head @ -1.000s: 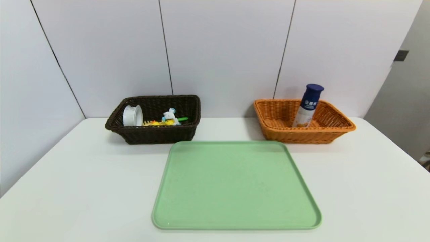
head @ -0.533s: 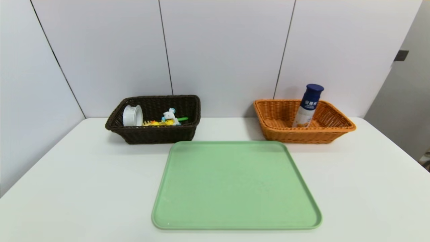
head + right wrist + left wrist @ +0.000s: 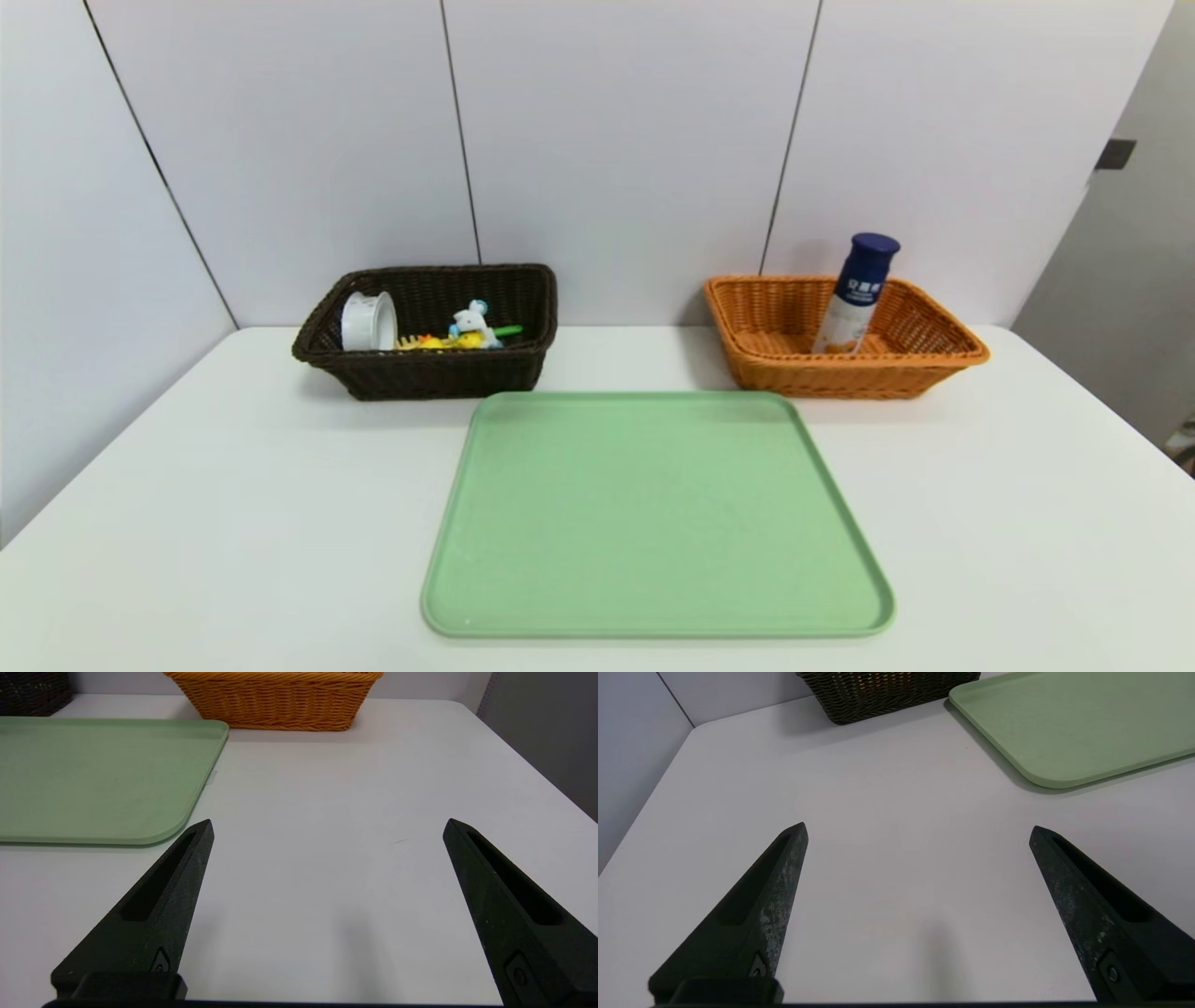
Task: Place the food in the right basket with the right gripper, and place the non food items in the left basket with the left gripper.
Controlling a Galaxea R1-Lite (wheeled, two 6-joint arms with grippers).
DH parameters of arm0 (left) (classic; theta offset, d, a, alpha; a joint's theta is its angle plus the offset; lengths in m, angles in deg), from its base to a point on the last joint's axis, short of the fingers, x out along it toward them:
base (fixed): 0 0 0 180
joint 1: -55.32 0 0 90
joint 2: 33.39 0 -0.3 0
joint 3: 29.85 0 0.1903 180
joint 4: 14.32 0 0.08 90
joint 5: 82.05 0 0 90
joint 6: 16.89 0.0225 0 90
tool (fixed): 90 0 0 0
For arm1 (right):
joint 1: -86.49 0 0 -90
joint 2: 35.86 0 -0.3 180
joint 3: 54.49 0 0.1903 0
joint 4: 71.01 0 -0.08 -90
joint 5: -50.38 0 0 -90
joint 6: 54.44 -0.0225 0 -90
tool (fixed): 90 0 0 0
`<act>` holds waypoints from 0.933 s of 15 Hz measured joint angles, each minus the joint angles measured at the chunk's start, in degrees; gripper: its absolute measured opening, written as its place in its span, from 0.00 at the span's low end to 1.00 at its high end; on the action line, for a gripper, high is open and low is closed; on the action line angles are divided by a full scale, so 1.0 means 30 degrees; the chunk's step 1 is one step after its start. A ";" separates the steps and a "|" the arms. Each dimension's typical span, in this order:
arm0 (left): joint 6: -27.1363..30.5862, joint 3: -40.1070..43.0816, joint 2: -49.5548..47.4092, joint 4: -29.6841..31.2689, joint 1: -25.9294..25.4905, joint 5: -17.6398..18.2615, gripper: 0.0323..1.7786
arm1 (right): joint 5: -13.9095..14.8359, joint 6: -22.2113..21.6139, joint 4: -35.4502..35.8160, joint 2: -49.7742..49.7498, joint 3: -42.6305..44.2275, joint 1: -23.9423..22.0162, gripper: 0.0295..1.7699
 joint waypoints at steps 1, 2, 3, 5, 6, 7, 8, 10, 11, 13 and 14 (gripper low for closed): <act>-0.0248 0.0012 0.0000 0.0000 0.0000 -0.0008 0.95 | 0.0000 -0.0037 0.0000 0.0000 -0.0016 -0.0008 0.96; -0.0626 0.0028 -0.0008 -0.0008 0.0000 -0.0024 0.95 | 0.0000 -0.0028 0.0000 0.0000 -0.0016 -0.0008 0.96; -0.1101 0.0049 -0.0008 -0.0008 0.0000 -0.0183 0.95 | -0.0008 -0.0020 0.0000 0.0000 -0.0024 -0.0008 0.96; -0.1589 0.0093 -0.0008 0.0000 0.0000 -0.0723 0.95 | 0.0000 -0.0041 0.0000 0.0000 -0.0024 -0.0008 0.96; -0.1634 0.0114 -0.0008 0.0000 0.0000 -0.0744 0.95 | 0.0008 -0.0057 0.0000 0.0000 -0.0024 -0.0008 0.96; -0.1743 0.0114 -0.0016 0.0016 0.0000 -0.0788 0.95 | 0.0008 -0.0106 -0.0008 0.0000 -0.0033 -0.0008 0.96; -0.1999 0.0130 -0.0016 0.0020 0.0000 -0.0870 0.95 | 0.0024 -0.0130 -0.0016 0.0000 -0.0033 0.0000 0.96; -0.2918 0.0158 -0.0016 0.0020 0.0000 -0.1219 0.95 | 0.0024 -0.0106 -0.0033 0.0000 -0.0033 0.0000 0.96; -0.3421 0.0211 -0.0016 0.0037 0.0000 -0.1560 0.95 | 0.0008 -0.0037 -0.0073 0.0000 -0.0033 0.0000 0.96; -0.3641 0.0325 -0.0016 0.0073 0.0000 -0.2682 0.95 | 0.0008 -0.0106 -0.0024 0.0000 -0.0033 -0.0008 0.96; -0.3612 0.0370 -0.0016 0.0081 0.0000 -0.3499 0.95 | 0.0000 -0.0093 -0.0024 0.0000 -0.0033 -0.0008 0.96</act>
